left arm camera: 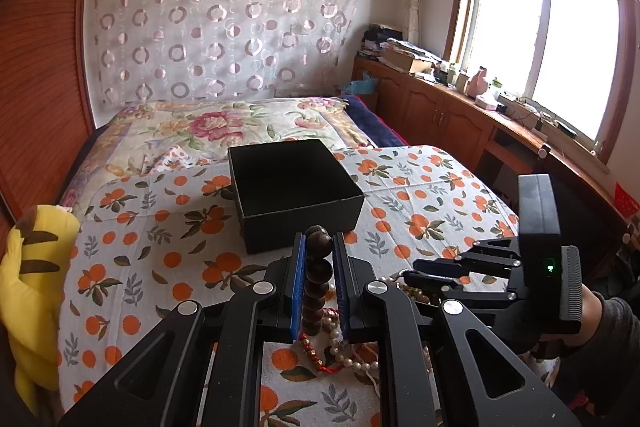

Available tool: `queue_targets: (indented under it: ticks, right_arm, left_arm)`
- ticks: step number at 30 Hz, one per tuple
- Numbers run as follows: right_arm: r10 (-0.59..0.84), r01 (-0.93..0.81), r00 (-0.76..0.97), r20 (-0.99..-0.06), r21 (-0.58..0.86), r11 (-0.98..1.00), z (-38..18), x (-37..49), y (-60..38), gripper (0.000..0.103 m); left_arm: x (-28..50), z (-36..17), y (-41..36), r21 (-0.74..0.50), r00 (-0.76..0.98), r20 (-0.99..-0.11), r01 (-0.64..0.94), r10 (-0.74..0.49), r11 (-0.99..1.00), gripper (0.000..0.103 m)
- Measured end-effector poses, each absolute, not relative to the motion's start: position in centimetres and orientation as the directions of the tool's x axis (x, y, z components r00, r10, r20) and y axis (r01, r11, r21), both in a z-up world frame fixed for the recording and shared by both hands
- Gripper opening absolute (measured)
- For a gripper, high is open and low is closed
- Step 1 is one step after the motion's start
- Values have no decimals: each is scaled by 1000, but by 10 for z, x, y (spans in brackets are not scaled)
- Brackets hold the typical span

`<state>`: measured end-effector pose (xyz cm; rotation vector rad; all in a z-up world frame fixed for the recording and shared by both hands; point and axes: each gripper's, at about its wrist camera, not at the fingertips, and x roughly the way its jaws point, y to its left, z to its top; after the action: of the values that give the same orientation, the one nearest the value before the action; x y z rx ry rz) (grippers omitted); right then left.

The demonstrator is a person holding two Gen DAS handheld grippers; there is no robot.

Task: Organize jewelry
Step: 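Lift the bead bracelet with the left gripper and lower it into the black box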

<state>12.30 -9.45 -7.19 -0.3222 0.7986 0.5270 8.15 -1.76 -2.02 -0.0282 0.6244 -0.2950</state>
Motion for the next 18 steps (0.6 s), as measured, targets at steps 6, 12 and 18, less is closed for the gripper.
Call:
queue_targets:
  ticks: [6, 12, 18]
  right_arm:
    - [340, -582, 590, -732, -95, 807, -67, 126, -88, 21]
    - [357, -622, 570, -740, -105, 776, -68, 133, -80, 17]
    - [375, -610, 578, -725, -78, 789, -61, 137, -86, 4]
  left_arm:
    - [82, -20, -18, -115, 769, -574, 263, -280, 958, 12]
    - [79, -24, -16, -115, 768, -576, 261, -279, 958, 12]
    - [79, -24, -16, -117, 768, -576, 261, -279, 958, 12]
